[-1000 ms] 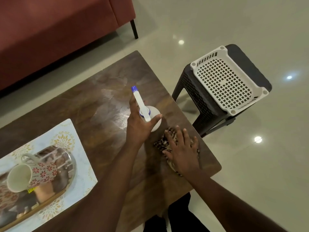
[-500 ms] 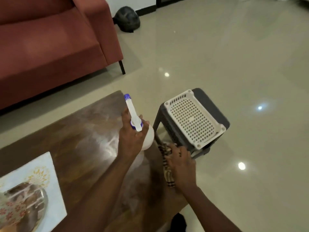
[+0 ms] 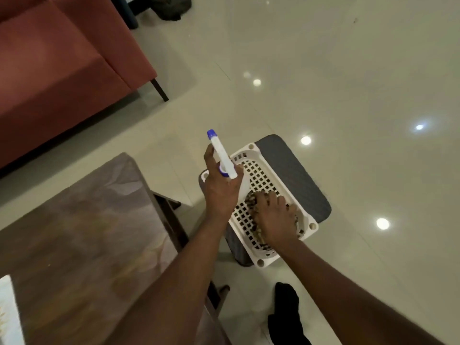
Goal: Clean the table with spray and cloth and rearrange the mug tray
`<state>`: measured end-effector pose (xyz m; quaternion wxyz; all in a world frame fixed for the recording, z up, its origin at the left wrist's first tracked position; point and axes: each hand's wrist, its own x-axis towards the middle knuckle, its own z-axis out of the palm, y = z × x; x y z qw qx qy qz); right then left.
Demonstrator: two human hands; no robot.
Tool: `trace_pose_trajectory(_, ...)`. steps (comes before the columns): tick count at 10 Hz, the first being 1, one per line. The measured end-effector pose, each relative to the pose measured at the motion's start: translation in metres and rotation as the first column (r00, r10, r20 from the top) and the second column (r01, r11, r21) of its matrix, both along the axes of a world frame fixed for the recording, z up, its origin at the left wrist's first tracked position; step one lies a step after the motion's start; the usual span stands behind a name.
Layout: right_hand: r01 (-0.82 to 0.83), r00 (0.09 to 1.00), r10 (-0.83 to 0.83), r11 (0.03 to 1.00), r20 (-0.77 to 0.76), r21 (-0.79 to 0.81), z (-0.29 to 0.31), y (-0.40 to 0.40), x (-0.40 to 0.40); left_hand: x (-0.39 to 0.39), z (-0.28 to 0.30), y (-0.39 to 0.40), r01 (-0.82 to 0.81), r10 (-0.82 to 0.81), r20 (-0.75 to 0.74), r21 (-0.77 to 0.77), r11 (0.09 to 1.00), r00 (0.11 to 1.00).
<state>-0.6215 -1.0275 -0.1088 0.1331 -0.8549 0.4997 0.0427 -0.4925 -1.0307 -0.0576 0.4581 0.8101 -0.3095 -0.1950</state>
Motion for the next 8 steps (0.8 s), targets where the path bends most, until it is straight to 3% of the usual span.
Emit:
trace_pose_trajectory(3,-0.092,0.996,0.093,0.995,0.013,-0.021,-0.042,0.001,-0.014,-0.008,-0.019,-0.028,-0.05,0.05,-0.054,0.009,0.999,0.997)
trace_pose_trajectory(7,-0.141,0.99,0.142,0.989,-0.023,0.04,-0.041,-0.009,-0.013,0.009,-0.028,-0.005,0.134,-0.134,-0.004,0.01,0.991,0.991)
trace_pose_trajectory(8,-0.065,0.993,0.065,0.998,0.096,0.003,-0.009,-0.015,-0.02,0.028,-0.013,0.025,0.214,-0.215,0.017,0.052,0.976,0.977)
